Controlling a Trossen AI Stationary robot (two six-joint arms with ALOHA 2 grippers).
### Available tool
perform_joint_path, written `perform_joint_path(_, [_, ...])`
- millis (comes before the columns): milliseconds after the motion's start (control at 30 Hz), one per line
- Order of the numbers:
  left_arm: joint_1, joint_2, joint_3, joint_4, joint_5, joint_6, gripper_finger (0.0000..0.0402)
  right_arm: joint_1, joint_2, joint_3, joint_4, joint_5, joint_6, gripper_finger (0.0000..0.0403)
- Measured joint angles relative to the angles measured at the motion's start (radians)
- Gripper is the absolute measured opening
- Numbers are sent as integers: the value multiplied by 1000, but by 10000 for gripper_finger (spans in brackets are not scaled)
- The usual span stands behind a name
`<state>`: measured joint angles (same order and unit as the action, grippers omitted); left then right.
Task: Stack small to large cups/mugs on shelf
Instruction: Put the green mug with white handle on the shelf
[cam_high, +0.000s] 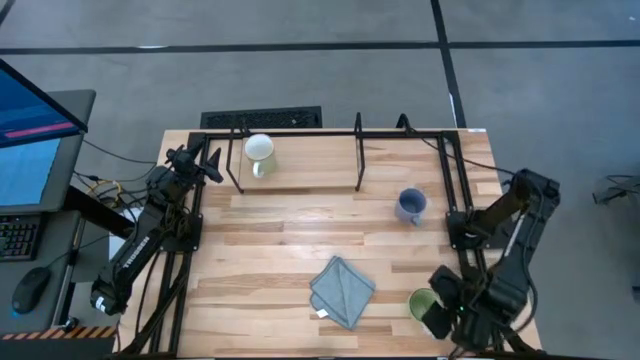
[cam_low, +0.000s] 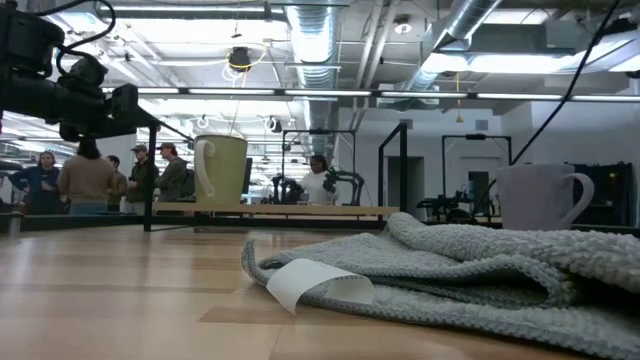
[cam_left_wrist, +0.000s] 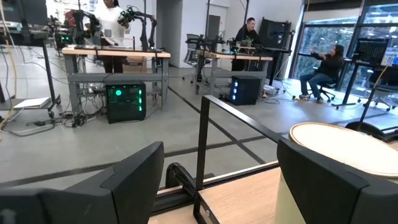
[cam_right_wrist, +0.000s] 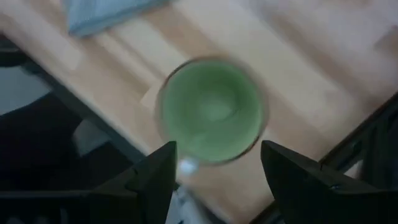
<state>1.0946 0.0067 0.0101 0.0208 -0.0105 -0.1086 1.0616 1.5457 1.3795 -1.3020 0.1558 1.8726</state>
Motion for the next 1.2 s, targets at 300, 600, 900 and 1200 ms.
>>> perform_joint_path(300, [0, 0, 0, 0, 0, -94, 304, 73, 176, 226, -54, -31, 174, 256])
perform_joint_path(600, [0, 0, 0, 0, 0, -126, 304, 90, 296, 282, -86, -84, 199, 256])
perform_joint_path(900, [0, 0, 0, 0, 0, -167, 304, 80, 326, 282, -118, -84, 189, 256])
perform_joint_path(1200, [0, 0, 0, 0, 0, -166, 304, 64, 326, 282, -69, -82, 211, 256])
